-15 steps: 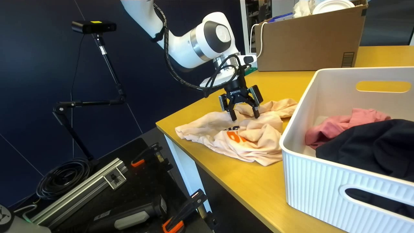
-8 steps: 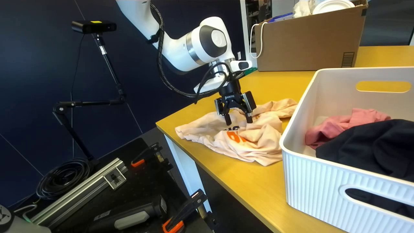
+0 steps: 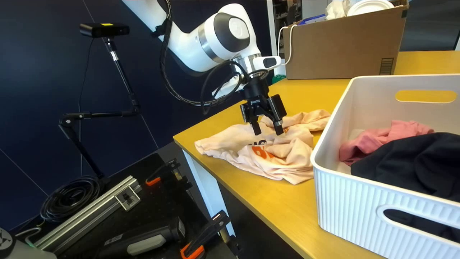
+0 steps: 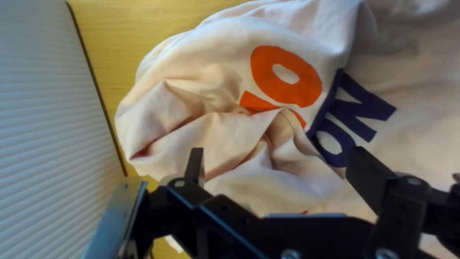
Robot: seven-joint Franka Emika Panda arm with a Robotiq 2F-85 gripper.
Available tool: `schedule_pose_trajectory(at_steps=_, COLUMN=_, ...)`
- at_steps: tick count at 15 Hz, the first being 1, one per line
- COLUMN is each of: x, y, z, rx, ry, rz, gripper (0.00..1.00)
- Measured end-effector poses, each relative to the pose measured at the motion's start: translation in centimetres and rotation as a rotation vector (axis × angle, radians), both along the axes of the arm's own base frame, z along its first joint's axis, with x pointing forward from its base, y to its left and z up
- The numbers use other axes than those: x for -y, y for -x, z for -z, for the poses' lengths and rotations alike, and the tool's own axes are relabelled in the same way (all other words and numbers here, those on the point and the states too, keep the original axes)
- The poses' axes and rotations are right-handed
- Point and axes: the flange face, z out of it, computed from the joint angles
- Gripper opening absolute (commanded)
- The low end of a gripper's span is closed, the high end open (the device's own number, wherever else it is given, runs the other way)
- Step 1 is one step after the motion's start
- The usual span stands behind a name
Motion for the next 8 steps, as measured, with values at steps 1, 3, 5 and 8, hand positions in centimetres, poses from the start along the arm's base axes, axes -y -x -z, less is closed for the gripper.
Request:
schedule_pose_trajectory(at_steps=1, x=0.5, y=-0.1, z=-0.1, rx=0.003, ry=0.005, rz=0.009, gripper=1.00)
schedule_pose_trajectory(at_steps=3, x=1.0, y=-0.2, z=0.1, rx=0.006, ry=0.010, rz=0.017, gripper=1.00)
schedule_pose_trajectory(at_steps=5, x=1.0, y=-0.4, z=0.6, rx=0.013, ry=0.010, rz=0.015, gripper=1.00)
schedule_pose_trajectory(at_steps=8, x=0.9, y=-0.9, z=1.6, rx=0.031, ry=0.001, rz=0.002, gripper=1.00)
